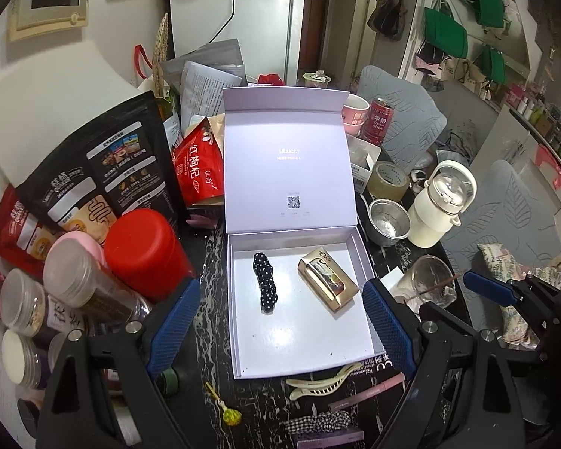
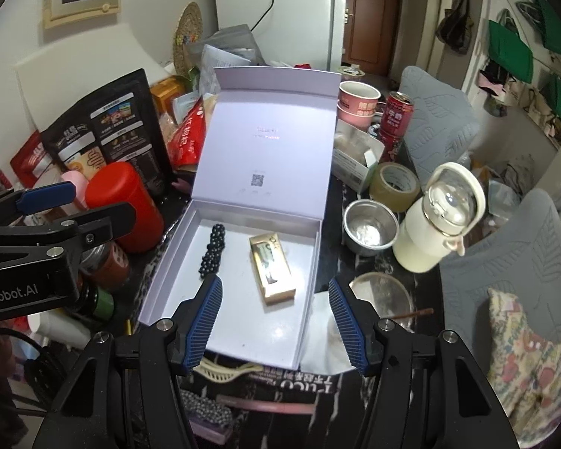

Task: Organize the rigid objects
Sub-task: 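Pull both grippers back from the gift box toward the table items, then lower the left gripper onto the yellow lollipop and close it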

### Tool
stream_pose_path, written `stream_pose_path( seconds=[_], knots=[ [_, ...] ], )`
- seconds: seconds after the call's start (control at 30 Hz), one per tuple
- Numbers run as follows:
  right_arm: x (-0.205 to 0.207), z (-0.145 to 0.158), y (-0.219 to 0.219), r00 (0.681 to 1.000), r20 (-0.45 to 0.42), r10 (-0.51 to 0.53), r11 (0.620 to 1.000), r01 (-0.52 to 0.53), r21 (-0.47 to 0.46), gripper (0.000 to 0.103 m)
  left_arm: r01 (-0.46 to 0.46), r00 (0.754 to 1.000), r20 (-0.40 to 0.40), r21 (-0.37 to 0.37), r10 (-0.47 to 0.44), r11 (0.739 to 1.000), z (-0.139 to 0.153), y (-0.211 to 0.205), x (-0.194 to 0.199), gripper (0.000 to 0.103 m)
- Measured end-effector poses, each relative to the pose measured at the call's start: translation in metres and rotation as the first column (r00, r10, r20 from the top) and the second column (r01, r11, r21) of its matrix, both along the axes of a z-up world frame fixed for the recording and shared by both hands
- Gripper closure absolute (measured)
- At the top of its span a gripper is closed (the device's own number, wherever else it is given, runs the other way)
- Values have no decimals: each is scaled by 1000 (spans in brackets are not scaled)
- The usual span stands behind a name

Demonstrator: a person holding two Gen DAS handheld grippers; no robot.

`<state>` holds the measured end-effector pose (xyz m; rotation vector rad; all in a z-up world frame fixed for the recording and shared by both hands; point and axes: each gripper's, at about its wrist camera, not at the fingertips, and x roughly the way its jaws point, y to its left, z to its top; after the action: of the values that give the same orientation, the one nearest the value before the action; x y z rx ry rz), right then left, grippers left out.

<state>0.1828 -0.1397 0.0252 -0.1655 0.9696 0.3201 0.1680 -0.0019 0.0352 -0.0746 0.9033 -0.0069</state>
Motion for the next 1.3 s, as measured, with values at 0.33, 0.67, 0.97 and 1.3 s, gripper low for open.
stream_pose_path(
  seconds=[0.33, 0.67, 0.97, 1.3],
  knots=[
    [-46, 9, -10, 1000, 9, 2, 1000, -2, 17, 41, -13, 1000, 10, -30, 13, 999, 4, -6, -46, 14],
    [-81, 1, -20, 1000, -14, 22, 999, -22, 39, 39, -58, 998, -25, -60, 57, 997, -10, -5, -81, 14],
    [-101, -17, -26, 996, -45, 71, 996, -68, 59, 36, -120, 991, -75, -77, 115, 990, -34, -3, -105, 14],
    [-108, -46, -28, 986, -86, 143, 987, -136, 87, 36, -203, 970, -150, -70, 191, 977, -74, 3, -123, 14]
  ],
)
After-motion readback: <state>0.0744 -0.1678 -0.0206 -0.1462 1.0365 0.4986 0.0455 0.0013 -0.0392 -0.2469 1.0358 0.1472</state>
